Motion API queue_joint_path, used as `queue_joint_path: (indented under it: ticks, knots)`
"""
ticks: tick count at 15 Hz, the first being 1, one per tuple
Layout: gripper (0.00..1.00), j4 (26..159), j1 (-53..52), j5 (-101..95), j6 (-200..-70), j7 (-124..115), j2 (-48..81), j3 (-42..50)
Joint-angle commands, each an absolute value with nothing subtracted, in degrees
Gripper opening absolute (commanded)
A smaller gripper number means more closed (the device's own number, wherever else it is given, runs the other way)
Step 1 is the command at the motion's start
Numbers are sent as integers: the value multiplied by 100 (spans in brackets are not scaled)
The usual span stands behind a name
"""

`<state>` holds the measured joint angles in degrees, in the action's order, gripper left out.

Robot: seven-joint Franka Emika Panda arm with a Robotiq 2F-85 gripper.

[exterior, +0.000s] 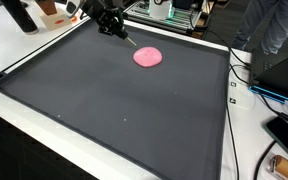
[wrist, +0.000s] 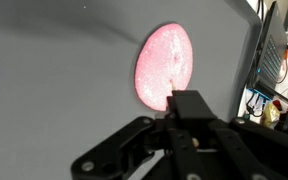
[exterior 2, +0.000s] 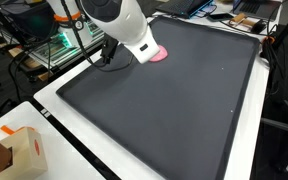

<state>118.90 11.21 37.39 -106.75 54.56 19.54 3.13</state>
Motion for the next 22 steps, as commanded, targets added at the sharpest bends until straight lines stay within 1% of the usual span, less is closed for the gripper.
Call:
queue_joint_path:
  ticks: [1, 8, 22]
  knots:
    - [3, 12060, 951, 3547, -10856, 5111, 1614, 273]
    - [3, 12201, 578, 2961, -11126, 4490, 1060, 148]
    - [3, 12688, -148, 1099, -11977, 2859, 89, -296]
